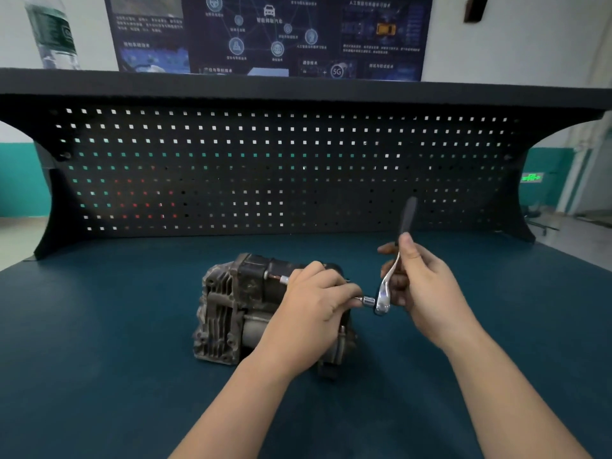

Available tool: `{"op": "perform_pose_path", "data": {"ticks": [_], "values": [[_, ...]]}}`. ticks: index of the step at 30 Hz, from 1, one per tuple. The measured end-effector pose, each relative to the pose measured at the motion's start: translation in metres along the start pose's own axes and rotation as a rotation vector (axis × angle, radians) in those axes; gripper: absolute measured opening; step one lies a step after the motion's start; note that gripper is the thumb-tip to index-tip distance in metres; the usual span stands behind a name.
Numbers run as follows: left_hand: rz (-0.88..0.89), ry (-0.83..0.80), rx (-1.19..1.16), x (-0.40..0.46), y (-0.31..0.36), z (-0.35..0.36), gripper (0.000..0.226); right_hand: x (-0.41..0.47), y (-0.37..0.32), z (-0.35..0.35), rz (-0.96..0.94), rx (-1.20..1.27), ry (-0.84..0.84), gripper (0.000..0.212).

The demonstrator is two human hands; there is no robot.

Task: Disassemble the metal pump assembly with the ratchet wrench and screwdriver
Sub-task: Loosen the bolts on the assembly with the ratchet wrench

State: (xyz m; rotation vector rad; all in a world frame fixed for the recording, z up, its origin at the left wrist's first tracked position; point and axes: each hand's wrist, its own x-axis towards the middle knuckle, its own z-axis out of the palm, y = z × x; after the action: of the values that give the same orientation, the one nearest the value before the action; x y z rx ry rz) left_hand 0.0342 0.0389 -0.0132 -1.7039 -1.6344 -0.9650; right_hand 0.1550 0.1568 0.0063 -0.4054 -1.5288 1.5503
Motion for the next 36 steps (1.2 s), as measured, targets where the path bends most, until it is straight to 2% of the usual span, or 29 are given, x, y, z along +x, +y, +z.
{"op": "perform_pose_path", "data": {"ticks": [2,3,4,5,6,7,9,10,12,14,19,21,25,28,31,33,36], "values": [[-0.002,0.001,-0.013,0.001,0.000,0.000,0.010,-0.010,0.004,-0.009,0.034,-0.012,-0.049,0.047],[-0.002,0.004,-0.017,0.001,0.001,0.000,0.010,-0.016,0.005,-0.011,0.019,-0.042,-0.037,0.039],[-0.003,0.008,-0.016,0.001,0.001,0.000,0.010,-0.021,0.007,-0.013,-0.062,-0.091,0.011,0.023],[-0.003,0.014,-0.014,0.000,0.002,0.000,0.010,-0.024,0.006,-0.015,-0.204,-0.206,0.094,0.007],[-0.002,0.017,-0.011,0.000,0.002,0.001,0.010,-0.024,0.004,-0.017,-0.399,-0.401,0.169,0.019],[0.001,0.016,-0.007,0.000,0.002,0.001,0.011,-0.023,0.001,-0.018,-0.594,-0.637,0.161,0.028],[0.008,0.000,0.001,-0.001,0.002,-0.001,0.016,-0.018,-0.004,-0.022,-0.867,-1.099,-0.024,0.024],[0.009,-0.011,-0.001,-0.001,0.003,-0.002,0.021,-0.016,-0.007,-0.024,-0.899,-1.261,-0.164,0.030],[0.016,-0.027,0.002,0.000,0.003,-0.003,0.025,-0.007,-0.011,-0.028,-0.893,-1.468,-0.377,0.055],[0.026,-0.032,0.018,0.000,0.003,-0.002,0.020,0.002,-0.014,-0.029,-0.981,-1.584,-0.414,0.061],[0.000,-0.012,0.022,0.000,0.002,0.001,0.022,0.016,-0.009,-0.029,-1.204,-1.589,-0.349,0.063],[-0.002,-0.007,0.029,0.000,0.002,0.000,0.015,0.019,-0.007,-0.030,-1.277,-1.581,-0.314,0.065],[-0.002,-0.029,0.022,-0.004,0.003,-0.006,0.015,0.024,0.004,-0.031,-1.408,-1.523,-0.276,0.058],[-0.107,-0.050,0.060,-0.004,-0.005,-0.024,0.034,0.028,0.009,-0.027,-1.388,-1.526,-0.297,0.062],[-0.120,-0.240,0.127,-0.004,-0.015,-0.036,0.053,0.030,0.007,-0.024,-1.379,-1.574,-0.326,0.063],[-0.096,-0.270,0.186,-0.005,-0.014,-0.032,0.052,0.032,0.003,-0.024,-1.372,-1.600,-0.366,0.063],[-0.149,-0.119,0.143,-0.006,-0.009,-0.022,0.029,0.036,-0.011,-0.024,-1.316,-1.616,-0.527,0.063]]}}
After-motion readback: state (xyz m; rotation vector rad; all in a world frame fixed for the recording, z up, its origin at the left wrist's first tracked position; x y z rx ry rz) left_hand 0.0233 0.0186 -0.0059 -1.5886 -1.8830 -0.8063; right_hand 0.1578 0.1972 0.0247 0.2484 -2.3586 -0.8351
